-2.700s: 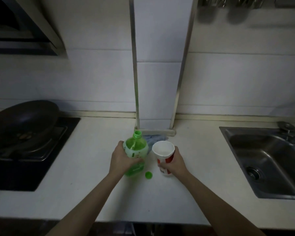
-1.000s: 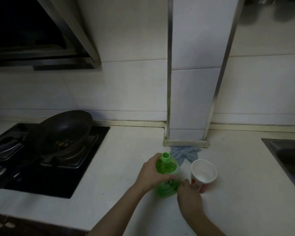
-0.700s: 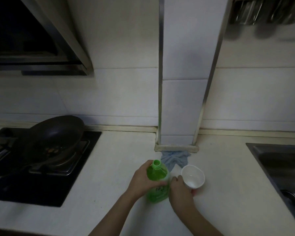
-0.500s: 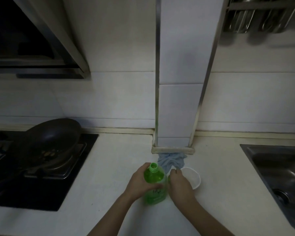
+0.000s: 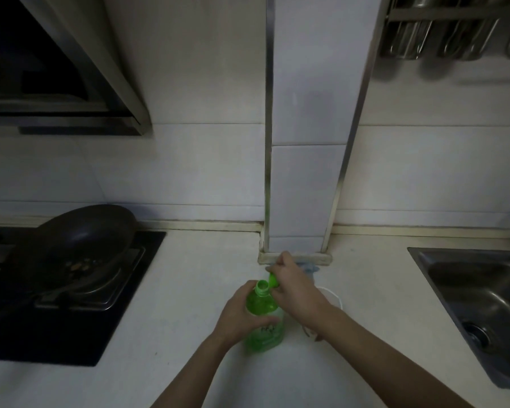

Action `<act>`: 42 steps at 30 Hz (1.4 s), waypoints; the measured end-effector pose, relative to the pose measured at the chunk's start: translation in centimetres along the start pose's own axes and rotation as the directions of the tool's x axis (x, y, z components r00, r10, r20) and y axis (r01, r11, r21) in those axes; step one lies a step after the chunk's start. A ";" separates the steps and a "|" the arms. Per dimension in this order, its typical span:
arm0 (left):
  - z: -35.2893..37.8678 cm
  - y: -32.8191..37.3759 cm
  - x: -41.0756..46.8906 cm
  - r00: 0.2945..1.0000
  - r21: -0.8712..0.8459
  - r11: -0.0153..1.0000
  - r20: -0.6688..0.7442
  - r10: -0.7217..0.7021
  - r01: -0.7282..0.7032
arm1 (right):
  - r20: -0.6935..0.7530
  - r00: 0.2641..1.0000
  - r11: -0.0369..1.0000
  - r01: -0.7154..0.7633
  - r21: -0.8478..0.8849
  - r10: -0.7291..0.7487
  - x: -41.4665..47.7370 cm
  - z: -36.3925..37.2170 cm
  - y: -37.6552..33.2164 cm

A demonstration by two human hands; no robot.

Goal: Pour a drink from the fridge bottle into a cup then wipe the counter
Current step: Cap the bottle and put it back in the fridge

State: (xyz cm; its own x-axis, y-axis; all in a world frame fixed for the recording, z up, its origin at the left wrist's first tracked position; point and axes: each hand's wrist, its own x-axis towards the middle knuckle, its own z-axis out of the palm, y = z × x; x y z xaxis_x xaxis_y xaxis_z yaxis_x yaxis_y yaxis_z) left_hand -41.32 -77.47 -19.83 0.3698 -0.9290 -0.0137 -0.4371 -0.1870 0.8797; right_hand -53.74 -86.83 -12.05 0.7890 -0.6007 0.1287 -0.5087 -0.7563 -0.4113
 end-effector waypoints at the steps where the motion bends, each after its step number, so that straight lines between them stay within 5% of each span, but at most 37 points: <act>1: 0.0 0.1 0.0 1.000 -0.005 1.000 0.003 -0.003 0.003 | 0.022 1.000 1.000 0.017 0.008 -0.017 0.2 -0.2 -0.1; 16: 0.0 0.4 -0.1 0.999 -0.033 0.998 0.013 -0.051 0.051 | 0.157 0.982 0.986 0.124 -0.115 -0.105 1.6 -1.9 -1.6; 28: 0.3 0.3 -0.4 0.997 -0.036 0.996 0.013 -0.080 0.081 | 0.078 0.987 0.883 -0.086 -0.461 0.137 1.9 -1.0 -2.9; 32: 0.3 0.1 -0.1 0.998 -0.048 0.997 0.016 -0.054 0.055 | -0.007 0.991 0.897 -0.124 -0.425 0.134 1.8 -1.8 -3.2; 34: 0.4 -0.1 0.1 0.999 -0.061 0.997 0.012 -0.049 0.050 | -0.017 0.995 0.986 -0.096 -0.139 0.094 1.9 -2.4 -2.6; 36: 0.4 -0.4 0.1 0.998 -0.069 0.996 0.003 -0.056 0.056 | 0.157 0.988 0.980 -0.036 0.194 0.005 2.1 -3.5 -2.1; 37: 0.4 -0.4 0.2 0.998 -0.068 0.996 -0.002 -0.057 0.057 | 0.249 0.966 0.975 0.009 0.224 -0.066 2.3 -4.1 -1.9; 42: 0.5 -0.5 0.2 0.999 -0.085 0.995 -0.013 -0.045 0.044 | 0.370 0.907 0.944 0.279 -0.174 -0.200 2.7 -4.7 -1.6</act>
State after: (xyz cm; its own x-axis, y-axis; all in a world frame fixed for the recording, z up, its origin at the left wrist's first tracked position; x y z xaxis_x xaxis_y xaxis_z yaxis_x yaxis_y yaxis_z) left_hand -41.40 -77.68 -20.53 0.3999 -0.9153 -0.0472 -0.3491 -0.1997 0.9156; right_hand -52.41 -88.46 -6.78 0.9451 -0.2976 -0.1345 -0.3198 -0.9272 -0.1953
